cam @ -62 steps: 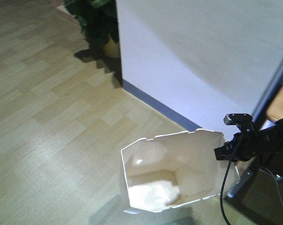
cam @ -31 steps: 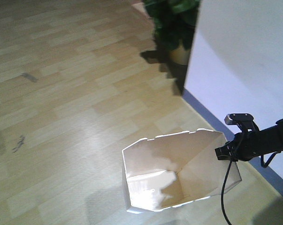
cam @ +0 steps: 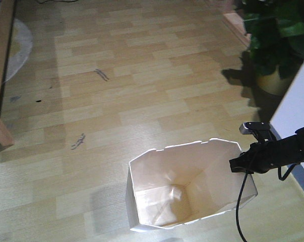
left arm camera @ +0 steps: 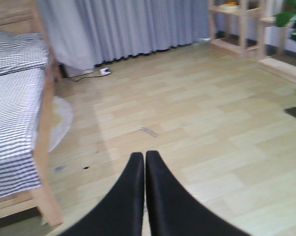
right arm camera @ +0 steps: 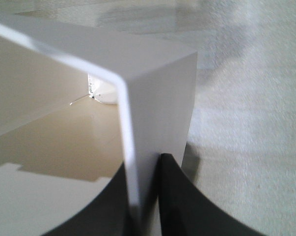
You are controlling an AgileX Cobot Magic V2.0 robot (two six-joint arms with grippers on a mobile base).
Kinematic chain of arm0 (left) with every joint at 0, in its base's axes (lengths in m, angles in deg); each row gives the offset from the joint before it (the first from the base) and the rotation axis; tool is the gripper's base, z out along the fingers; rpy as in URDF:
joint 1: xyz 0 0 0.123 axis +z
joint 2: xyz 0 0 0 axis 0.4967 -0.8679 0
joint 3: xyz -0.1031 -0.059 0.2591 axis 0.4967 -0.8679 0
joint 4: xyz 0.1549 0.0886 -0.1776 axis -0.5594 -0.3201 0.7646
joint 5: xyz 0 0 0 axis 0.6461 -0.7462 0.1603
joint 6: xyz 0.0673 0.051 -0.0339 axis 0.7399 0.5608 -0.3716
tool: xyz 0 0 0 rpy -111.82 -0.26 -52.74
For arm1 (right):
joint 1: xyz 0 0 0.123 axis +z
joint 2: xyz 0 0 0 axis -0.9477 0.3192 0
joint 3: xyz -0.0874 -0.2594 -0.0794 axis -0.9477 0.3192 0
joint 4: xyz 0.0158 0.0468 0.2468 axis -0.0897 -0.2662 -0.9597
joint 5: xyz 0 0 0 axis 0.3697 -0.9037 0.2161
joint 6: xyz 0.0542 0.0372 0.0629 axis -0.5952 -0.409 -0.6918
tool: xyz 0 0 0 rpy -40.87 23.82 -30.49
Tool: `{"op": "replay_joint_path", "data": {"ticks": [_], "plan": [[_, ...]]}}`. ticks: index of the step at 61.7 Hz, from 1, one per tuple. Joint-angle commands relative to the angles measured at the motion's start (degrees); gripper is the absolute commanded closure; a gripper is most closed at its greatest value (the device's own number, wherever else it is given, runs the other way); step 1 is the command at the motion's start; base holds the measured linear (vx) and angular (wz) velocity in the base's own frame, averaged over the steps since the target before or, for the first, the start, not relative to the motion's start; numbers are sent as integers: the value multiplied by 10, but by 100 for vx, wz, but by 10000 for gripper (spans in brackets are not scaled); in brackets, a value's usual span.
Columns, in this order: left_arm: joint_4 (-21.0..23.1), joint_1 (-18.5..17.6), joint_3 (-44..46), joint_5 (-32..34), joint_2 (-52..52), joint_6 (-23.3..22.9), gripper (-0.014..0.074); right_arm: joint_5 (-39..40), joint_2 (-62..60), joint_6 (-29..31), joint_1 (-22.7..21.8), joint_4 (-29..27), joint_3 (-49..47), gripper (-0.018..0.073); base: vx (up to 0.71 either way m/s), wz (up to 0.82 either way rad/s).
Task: Move trash bin to bedside with robot
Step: 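Hold the bin in the right gripper while the base turns toward the bed, then carry the bin with the right gripper while driving to the bedside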
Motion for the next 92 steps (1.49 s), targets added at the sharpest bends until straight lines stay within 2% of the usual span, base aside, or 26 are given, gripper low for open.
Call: {"op": "replay_joint_path", "data": {"ticks": [1, 28, 92], "plan": [[2, -3, -16, 42, 5, -5, 602, -101, -40, -9, -2, -35, -8, 566, 21, 47], [2, -3, -16, 42, 5, -5, 602, -101, -40, -9, -2, -35, -8, 566, 26, 29], [2, -3, -16, 42, 5, -5, 602, -101, -40, -9, -2, -35, -8, 566, 34, 9]]}}
